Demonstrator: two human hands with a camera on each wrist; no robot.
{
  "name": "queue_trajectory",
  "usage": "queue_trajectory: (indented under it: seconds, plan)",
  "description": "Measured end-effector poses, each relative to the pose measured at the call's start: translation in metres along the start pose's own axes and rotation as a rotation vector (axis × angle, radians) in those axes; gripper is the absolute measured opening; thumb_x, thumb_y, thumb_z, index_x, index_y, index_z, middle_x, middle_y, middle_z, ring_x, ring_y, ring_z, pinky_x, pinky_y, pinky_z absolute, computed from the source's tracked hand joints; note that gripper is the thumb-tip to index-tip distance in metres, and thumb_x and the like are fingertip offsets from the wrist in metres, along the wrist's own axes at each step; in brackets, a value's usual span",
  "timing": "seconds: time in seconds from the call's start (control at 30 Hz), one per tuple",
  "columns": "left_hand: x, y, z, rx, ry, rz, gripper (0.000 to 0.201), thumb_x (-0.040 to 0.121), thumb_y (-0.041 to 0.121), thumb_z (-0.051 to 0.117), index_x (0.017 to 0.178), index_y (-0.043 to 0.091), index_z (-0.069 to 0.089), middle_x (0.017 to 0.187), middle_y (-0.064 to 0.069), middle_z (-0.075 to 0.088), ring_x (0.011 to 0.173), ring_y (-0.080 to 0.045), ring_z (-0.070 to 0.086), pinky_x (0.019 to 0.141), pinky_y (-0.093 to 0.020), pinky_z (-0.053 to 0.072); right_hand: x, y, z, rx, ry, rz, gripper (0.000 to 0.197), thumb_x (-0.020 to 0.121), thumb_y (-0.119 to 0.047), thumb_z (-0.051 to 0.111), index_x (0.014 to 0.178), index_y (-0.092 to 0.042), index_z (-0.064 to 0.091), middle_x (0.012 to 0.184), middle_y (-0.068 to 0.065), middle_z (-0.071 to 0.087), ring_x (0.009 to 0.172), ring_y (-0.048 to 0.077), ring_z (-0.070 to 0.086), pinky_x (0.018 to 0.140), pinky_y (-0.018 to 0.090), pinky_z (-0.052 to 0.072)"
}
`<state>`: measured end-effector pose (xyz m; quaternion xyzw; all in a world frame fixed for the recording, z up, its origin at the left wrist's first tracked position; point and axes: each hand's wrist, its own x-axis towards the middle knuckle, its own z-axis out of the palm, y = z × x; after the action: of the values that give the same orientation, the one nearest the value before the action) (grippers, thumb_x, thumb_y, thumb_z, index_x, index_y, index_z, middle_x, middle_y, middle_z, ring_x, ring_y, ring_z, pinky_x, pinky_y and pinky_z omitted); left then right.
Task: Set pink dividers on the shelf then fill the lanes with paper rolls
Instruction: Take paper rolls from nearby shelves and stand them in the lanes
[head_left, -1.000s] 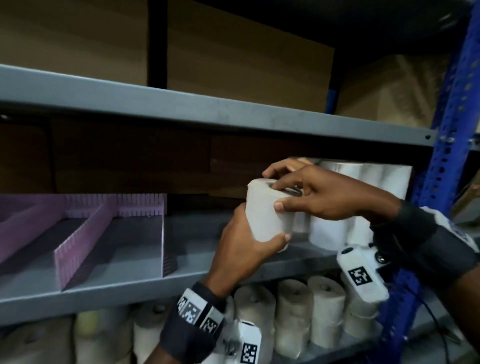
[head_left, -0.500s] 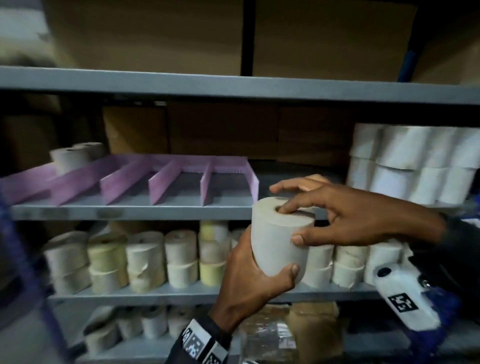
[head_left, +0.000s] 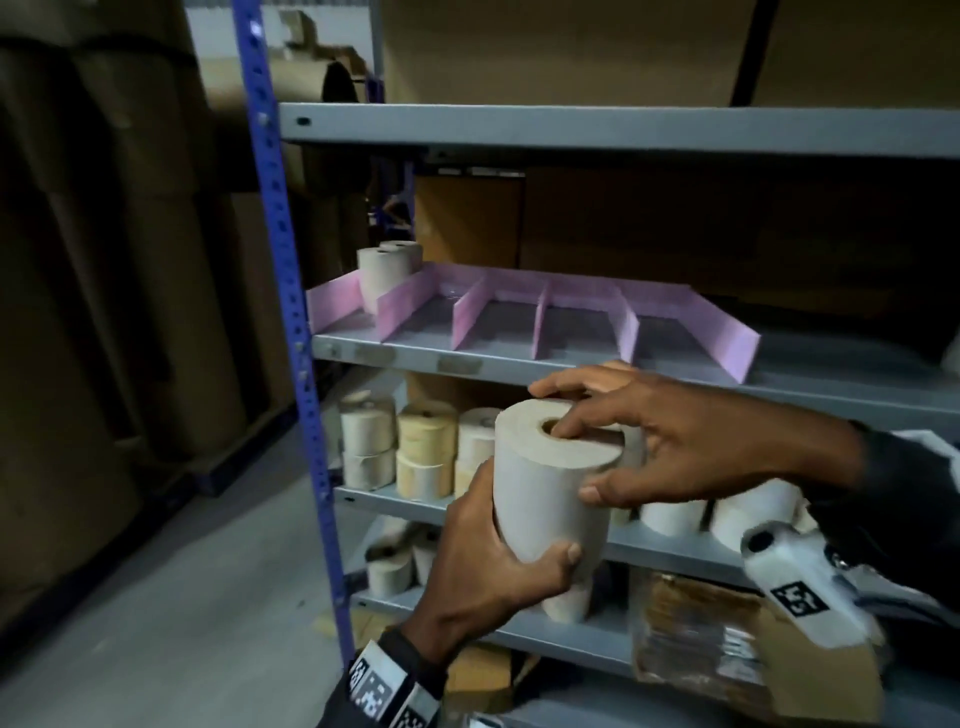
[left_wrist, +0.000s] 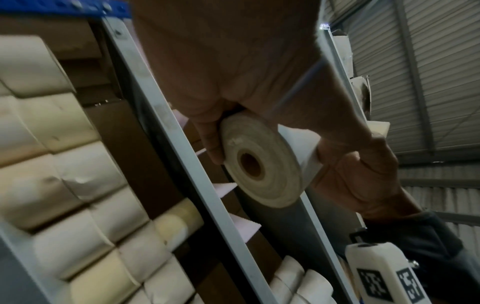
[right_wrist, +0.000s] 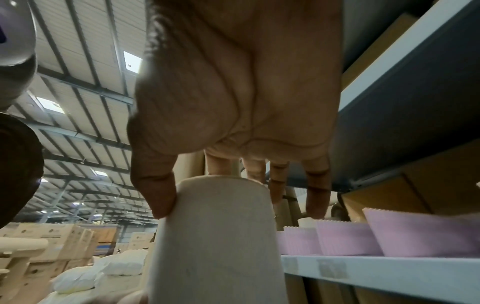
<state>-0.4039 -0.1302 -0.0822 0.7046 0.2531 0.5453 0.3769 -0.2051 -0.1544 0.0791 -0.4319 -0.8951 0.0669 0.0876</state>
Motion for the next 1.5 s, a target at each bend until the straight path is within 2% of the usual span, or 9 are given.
queue_trajectory:
  seconds: [0.13,0.37,0.5,0.6,0.73,0.93,1.1,1.33,1.5]
  plan:
    - [0.002,-0.019,-0.078,0.025,-0.011,0.000,0.081,0.074,0.040,0.082,0.147,0.026,0.047,0.132,0.004,0.067,0.117,-0.022,0.068,0.087,-0.043,0.061,0.069,-0.036,0.023,0.044,0.050,-0.064,0.043,0.086,-0.043,0.070,0.126,-0.030,0.065,0.150,-0.024,0.031,0.140,-0.005,0.024,0.112,0.029,0.036]
    - [0.020,-0.050,-0.197,-0.004,-0.008,-0.018,0.088,0.078,0.046,0.081,0.151,0.018,0.041,0.137,0.008,0.064,0.122,-0.016,0.065,0.089,-0.026,0.057,0.184,-0.082,0.051,0.119,0.119,-0.086,0.037,0.086,-0.029,0.072,0.121,-0.017,0.070,0.144,-0.012,0.045,0.134,0.001,0.039,0.104,0.036,0.044]
    - [0.029,-0.065,-0.238,0.097,-0.006,0.003,0.081,0.086,0.054,0.072,0.154,0.029,0.037,0.143,0.017,0.058,0.128,-0.006,0.059,0.096,-0.025,0.053,0.236,-0.093,0.057,0.085,0.144,-0.047,0.037,0.085,-0.028,0.070,0.119,-0.013,0.071,0.143,-0.010,0.047,0.131,0.003,0.043,0.102,0.038,0.046]
    - [0.032,-0.073,-0.249,0.312,0.143,-0.030,0.081,0.087,0.062,0.061,0.156,0.027,0.037,0.150,0.012,0.051,0.136,-0.008,0.051,0.104,-0.040,0.051,0.265,-0.093,0.055,0.068,0.172,-0.017,0.039,0.083,-0.028,0.069,0.117,-0.010,0.071,0.143,-0.008,0.050,0.130,0.004,0.045,0.101,0.038,0.047]
    - [0.034,-0.077,-0.244,0.507,0.279,0.083,0.079,0.091,0.047,0.055,0.156,0.007,0.034,0.160,-0.012,0.039,0.147,-0.029,0.041,0.111,-0.051,0.046,0.299,-0.087,0.045,0.043,0.213,0.024,0.044,0.081,-0.031,0.068,0.120,-0.010,0.070,0.143,-0.008,0.051,0.128,0.004,0.047,0.101,0.036,0.048]
    - [0.045,-0.094,-0.232,0.796,0.068,0.191,0.084,0.086,0.037,0.067,0.156,0.002,0.037,0.165,-0.020,0.026,0.150,-0.041,0.032,0.108,-0.061,0.045,0.338,-0.059,0.031,-0.009,0.276,0.062,0.041,0.084,-0.023,0.072,0.122,-0.007,0.069,0.144,-0.007,0.052,0.126,0.002,0.048,0.102,0.031,0.048]
    - [0.070,-0.109,-0.230,0.905,-0.031,0.154,0.083,0.088,0.043,0.057,0.157,0.003,0.036,0.168,-0.018,0.021,0.152,-0.041,0.029,0.109,-0.063,0.043,0.356,-0.034,0.022,-0.061,0.284,0.087,0.041,0.085,-0.027,0.069,0.122,-0.010,0.069,0.144,-0.010,0.050,0.115,-0.015,0.041,0.087,0.011,0.043]
    - [0.105,-0.128,-0.227,0.955,-0.055,0.083,0.086,0.087,0.047,0.051,0.159,0.005,0.032,0.172,-0.012,0.011,0.157,-0.034,0.018,0.116,-0.062,0.035,0.377,-0.005,0.009,-0.092,0.251,0.109,0.037,0.087,-0.031,0.067,0.118,-0.010,0.070,0.145,-0.007,0.050,0.125,0.010,0.048,0.092,0.032,0.051]
    - [0.118,-0.139,-0.224,0.945,-0.020,0.116,0.086,0.085,0.045,0.056,0.157,0.003,0.035,0.170,-0.014,0.015,0.155,-0.035,0.023,0.112,-0.062,0.040,0.387,0.013,0.008,-0.080,0.235,0.133,0.039,0.088,-0.031,0.066,0.120,-0.009,0.068,0.145,-0.007,0.050,0.125,0.009,0.048,0.092,0.028,0.049]
